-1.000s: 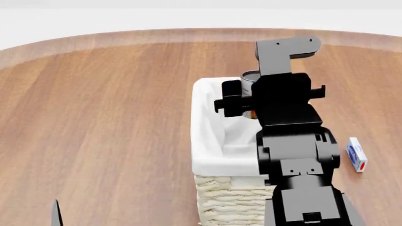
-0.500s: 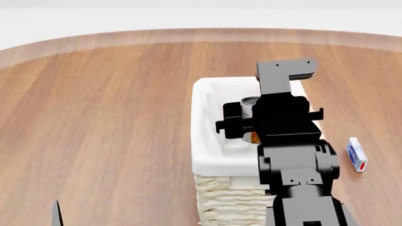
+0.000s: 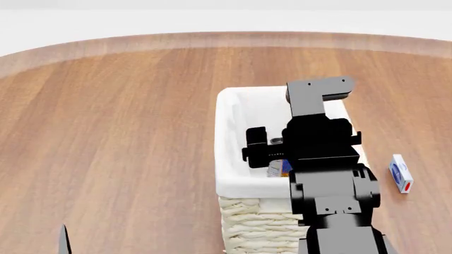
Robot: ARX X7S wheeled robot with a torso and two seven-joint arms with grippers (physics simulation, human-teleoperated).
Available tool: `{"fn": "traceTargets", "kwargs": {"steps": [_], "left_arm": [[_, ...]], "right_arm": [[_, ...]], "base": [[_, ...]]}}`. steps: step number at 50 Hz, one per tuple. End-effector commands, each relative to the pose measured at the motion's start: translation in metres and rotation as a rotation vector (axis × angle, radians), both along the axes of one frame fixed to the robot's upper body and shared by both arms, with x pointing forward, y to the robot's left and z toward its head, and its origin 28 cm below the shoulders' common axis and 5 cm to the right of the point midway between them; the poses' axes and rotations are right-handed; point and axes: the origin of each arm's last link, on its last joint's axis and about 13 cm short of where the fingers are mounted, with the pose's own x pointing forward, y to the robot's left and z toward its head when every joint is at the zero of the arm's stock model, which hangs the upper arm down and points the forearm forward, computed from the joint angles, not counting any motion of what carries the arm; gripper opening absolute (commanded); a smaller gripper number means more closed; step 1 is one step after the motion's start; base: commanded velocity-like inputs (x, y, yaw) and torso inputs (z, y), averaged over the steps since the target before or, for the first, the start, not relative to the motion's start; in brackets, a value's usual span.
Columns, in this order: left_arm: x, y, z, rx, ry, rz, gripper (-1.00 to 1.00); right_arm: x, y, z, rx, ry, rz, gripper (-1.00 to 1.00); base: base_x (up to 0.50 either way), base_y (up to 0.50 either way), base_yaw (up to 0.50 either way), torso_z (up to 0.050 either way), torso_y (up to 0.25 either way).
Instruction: Pick up the alphabet soup and put it in the basket.
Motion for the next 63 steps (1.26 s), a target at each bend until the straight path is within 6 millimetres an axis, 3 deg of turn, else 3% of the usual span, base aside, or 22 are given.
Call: {"fn": "traceTargets", "kwargs": {"steps": [1, 12, 16, 20, 37, 39, 40, 42, 44, 50, 63], "left_arm": [[0.000, 0.000, 0.000, -0.001, 0.000, 0.000, 1.00], [0.000, 0.000, 0.000, 0.001, 0.001, 0.001, 1.00], [0.000, 0.000, 0.000, 0.001, 0.001, 0.000, 1.00], [0.000, 0.000, 0.000, 0.001, 0.001, 0.002, 1.00], [0.001, 0.000, 0.000, 0.001, 0.001, 0.000, 1.00], [0.001, 0.000, 0.000, 0.002, 0.000, 0.001, 1.00], [0.001, 0.000, 0.000, 0.002, 0.000, 0.001, 1.00], [0.001, 0.000, 0.000, 0.002, 0.000, 0.001, 1.00], [0.000, 0.000, 0.001, 0.002, -0.001, 0.001, 1.00], [0.000, 0.000, 0.001, 0.005, -0.002, -0.001, 1.00], [-0.001, -0.001, 0.003, 0.002, -0.004, -0.005, 1.00]], "right_arm": [[0.001, 0.000, 0.002, -0.007, -0.010, 0.009, 1.00], [0.002, 0.000, 0.005, -0.001, -0.036, 0.019, 1.00], [0.012, 0.000, 0.018, 0.046, -0.265, -0.033, 1.00], [0.016, 0.001, 0.029, 0.096, -0.379, -0.052, 1.00], [0.021, 0.002, 0.057, 0.129, -0.562, -0.043, 1.00], [0.013, 0.002, 0.061, 0.151, -0.579, -0.043, 1.00], [0.004, 0.001, 0.053, 0.125, -0.540, -0.053, 1.00], [-0.013, 0.001, 0.073, 0.151, -0.617, -0.042, 1.00], [-0.032, 0.000, 0.079, 0.150, -0.651, -0.034, 1.00], [-0.065, -0.004, 0.094, 0.105, -0.751, -0.029, 1.00], [-0.142, -0.009, 0.099, 0.101, -0.873, -0.009, 1.00]], "base": [[0.00, 0.00, 0.00, 0.000, 0.000], [0.00, 0.00, 0.00, 0.000, 0.000], [0.00, 0.00, 0.00, 0.000, 0.000], [0.00, 0.00, 0.00, 0.000, 0.000], [0.00, 0.00, 0.00, 0.000, 0.000], [0.00, 0.00, 0.00, 0.000, 0.000], [0.00, 0.00, 0.00, 0.000, 0.000], [0.00, 0.00, 0.00, 0.000, 0.000], [0.00, 0.00, 0.00, 0.000, 0.000], [0.00, 0.00, 0.00, 0.000, 0.000], [0.00, 0.00, 0.00, 0.000, 0.000]]}}
